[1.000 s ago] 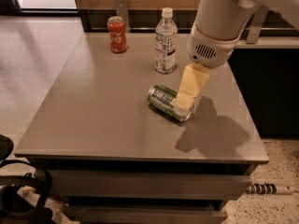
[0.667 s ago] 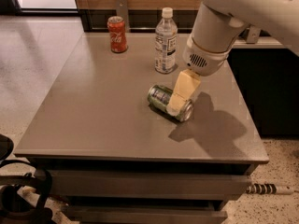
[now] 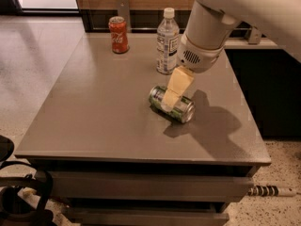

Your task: Place green can upright

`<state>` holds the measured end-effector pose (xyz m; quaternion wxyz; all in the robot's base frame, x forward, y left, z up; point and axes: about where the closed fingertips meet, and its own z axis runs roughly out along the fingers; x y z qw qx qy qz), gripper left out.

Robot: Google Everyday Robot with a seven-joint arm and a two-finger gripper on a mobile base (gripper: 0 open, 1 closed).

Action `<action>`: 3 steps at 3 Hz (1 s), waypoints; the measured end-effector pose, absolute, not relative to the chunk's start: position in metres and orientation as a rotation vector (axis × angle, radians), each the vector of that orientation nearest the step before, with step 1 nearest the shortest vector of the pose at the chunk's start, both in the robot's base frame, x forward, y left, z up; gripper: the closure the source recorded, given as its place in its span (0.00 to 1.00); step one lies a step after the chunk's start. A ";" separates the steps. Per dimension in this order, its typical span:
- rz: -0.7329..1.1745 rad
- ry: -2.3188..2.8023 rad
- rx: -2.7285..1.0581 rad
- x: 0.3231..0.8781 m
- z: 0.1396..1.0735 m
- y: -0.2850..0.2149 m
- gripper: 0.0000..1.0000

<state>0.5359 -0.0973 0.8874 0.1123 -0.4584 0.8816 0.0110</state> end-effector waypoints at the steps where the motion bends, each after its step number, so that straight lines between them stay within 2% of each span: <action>1: 0.063 2.619 -1.317 0.551 0.877 -0.073 0.00; 2: 0.031 2.693 -1.284 0.553 0.860 -0.054 0.00; 3: -0.003 2.746 -1.269 0.546 0.853 -0.057 0.00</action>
Offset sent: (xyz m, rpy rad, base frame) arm 0.0194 0.0591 -0.0392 -0.0520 0.0951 -0.1001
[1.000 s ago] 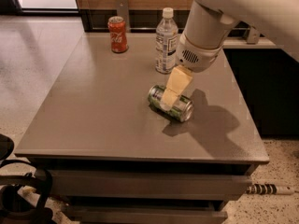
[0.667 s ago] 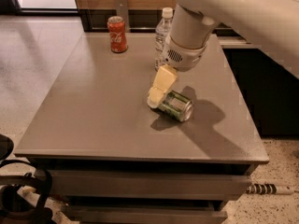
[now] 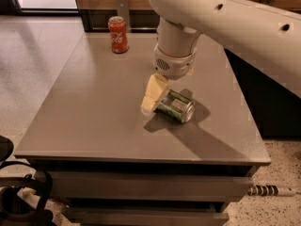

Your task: Place green can upright

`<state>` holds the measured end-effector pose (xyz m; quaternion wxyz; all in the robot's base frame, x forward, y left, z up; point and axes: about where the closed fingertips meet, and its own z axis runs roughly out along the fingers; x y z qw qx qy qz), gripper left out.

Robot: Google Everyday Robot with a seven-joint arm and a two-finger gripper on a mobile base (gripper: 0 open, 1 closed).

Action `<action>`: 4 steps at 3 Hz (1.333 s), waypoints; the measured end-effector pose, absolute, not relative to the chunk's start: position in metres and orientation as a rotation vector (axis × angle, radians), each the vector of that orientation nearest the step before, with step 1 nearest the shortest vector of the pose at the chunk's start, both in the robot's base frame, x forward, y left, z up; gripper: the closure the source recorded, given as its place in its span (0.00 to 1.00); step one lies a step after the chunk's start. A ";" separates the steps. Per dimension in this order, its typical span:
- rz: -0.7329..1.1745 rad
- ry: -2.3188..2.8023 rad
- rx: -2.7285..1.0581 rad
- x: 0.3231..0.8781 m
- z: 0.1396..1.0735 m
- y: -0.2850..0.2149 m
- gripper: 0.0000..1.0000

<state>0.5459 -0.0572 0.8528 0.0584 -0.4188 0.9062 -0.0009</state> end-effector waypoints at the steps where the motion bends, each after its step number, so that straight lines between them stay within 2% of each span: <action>1: -0.022 2.783 -1.256 0.541 0.848 -0.063 0.00; 4: 0.021 2.845 -1.239 0.546 0.811 -0.072 0.01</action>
Offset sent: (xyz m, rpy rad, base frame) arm -0.0041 -0.0084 -0.0238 -0.0330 0.0705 -0.0306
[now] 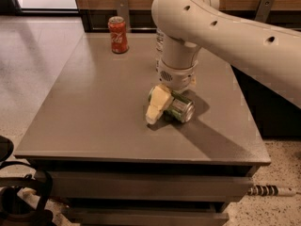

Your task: Place green can upright

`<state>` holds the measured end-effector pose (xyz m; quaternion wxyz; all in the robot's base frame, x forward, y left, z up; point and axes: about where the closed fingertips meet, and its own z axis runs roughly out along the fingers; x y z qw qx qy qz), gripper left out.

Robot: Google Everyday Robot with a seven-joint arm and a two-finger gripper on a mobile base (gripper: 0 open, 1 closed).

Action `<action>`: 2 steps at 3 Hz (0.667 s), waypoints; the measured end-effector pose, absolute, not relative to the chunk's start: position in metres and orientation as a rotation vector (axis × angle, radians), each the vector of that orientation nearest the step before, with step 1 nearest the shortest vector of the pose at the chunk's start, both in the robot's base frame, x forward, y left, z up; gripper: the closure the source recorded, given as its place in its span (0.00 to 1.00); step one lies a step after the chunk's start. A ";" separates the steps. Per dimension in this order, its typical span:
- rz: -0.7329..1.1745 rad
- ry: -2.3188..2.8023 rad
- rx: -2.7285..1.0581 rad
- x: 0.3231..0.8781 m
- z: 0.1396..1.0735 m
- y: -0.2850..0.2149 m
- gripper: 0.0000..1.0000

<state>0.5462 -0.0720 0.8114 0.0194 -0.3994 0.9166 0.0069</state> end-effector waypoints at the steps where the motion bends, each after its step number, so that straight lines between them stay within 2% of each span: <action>1: 0.010 2.861 -1.226 0.545 0.802 -0.075 0.21; 2: 0.011 2.859 -1.227 0.545 0.803 -0.075 0.53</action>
Offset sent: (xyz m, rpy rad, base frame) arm -0.0011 -0.0028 -0.0080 -0.0092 0.0061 -0.0107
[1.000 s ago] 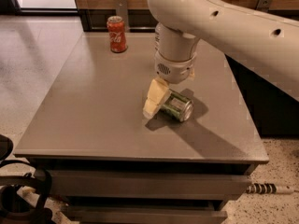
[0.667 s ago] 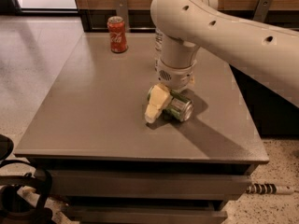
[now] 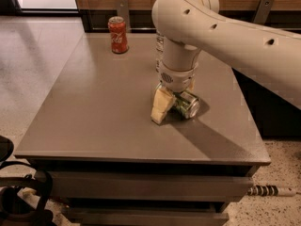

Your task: Place green can upright

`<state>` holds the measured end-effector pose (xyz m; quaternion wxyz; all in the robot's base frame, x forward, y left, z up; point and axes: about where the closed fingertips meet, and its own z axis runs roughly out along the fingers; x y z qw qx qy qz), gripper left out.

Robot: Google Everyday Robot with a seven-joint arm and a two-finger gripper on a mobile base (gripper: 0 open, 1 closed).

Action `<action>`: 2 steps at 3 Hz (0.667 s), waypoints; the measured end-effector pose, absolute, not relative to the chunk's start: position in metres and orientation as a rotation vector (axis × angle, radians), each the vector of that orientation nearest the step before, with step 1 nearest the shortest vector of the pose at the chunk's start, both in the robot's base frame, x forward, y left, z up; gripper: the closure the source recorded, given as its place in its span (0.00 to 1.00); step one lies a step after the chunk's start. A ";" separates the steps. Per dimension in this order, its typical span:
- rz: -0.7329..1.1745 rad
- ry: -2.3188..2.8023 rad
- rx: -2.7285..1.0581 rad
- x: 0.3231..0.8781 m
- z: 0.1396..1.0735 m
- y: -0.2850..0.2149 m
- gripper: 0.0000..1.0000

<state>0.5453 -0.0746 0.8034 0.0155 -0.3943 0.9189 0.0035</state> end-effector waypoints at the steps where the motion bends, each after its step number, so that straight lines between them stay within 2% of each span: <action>1: 0.011 2.859 -1.227 0.545 0.812 -0.075 0.76; 2: 0.011 2.859 -1.226 0.545 0.819 -0.075 0.98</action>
Offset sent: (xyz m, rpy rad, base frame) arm 0.0000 0.0000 0.0074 0.0000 0.0000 0.0000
